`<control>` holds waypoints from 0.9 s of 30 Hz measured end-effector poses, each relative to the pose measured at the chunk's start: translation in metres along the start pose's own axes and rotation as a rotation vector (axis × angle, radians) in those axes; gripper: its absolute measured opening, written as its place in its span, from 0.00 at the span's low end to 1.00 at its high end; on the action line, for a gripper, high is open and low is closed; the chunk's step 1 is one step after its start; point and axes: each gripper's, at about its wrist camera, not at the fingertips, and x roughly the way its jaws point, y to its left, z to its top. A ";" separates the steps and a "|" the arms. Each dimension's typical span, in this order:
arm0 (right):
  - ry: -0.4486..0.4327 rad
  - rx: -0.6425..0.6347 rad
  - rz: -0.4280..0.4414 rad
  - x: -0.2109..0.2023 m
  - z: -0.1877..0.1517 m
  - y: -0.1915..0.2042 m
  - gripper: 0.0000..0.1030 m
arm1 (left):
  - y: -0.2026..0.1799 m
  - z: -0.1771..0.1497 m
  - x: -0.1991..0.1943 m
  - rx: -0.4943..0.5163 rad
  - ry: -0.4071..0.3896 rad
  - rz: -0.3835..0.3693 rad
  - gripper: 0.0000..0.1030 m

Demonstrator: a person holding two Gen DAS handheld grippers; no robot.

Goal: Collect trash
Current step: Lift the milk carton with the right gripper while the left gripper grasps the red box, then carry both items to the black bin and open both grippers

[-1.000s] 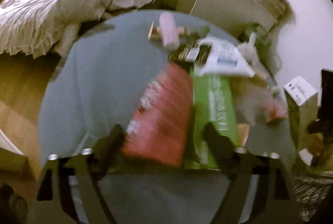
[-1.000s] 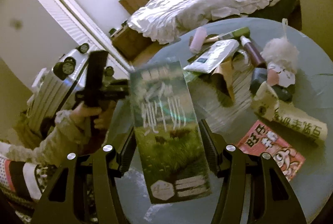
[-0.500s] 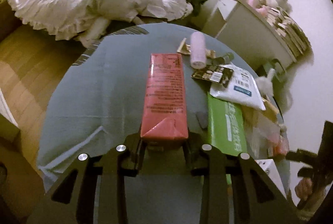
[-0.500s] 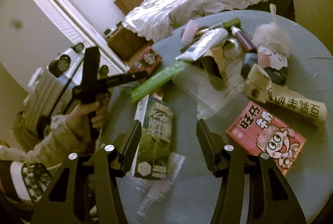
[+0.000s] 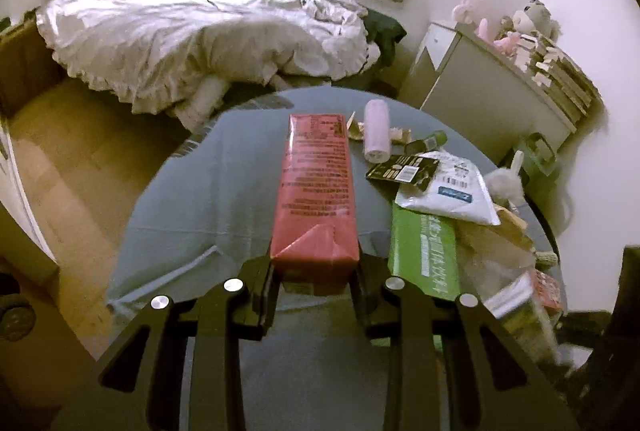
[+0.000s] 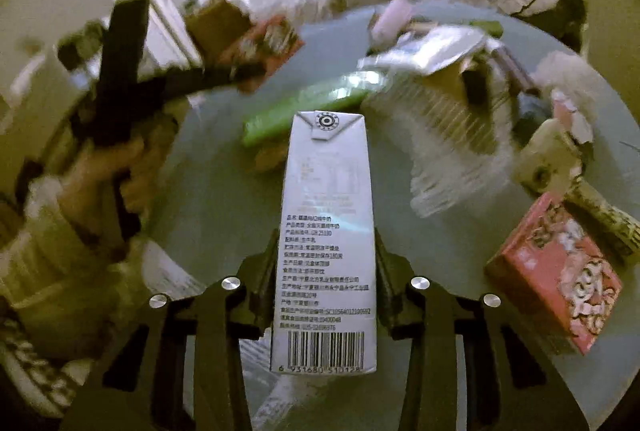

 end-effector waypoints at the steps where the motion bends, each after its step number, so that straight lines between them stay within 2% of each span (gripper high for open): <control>1: -0.035 0.029 0.039 -0.009 0.002 -0.006 0.39 | 0.000 -0.001 -0.005 -0.008 -0.010 -0.005 0.30; 5: -0.170 0.106 0.142 -0.045 0.011 -0.025 0.39 | -0.011 -0.001 -0.024 -0.015 -0.048 -0.035 0.30; 11: -0.362 0.181 0.146 -0.105 0.025 -0.053 0.39 | -0.053 0.012 -0.048 0.023 -0.104 -0.122 0.30; 15: -0.482 0.250 0.106 -0.149 0.024 -0.086 0.39 | -0.094 0.023 -0.050 0.073 -0.114 -0.201 0.30; 18: -0.579 0.309 0.052 -0.184 0.009 -0.113 0.39 | -0.127 0.030 -0.043 0.111 -0.110 -0.265 0.30; 27: -0.764 0.499 -0.113 -0.243 -0.037 -0.195 0.39 | -0.247 0.035 0.006 0.260 -0.047 -0.450 0.30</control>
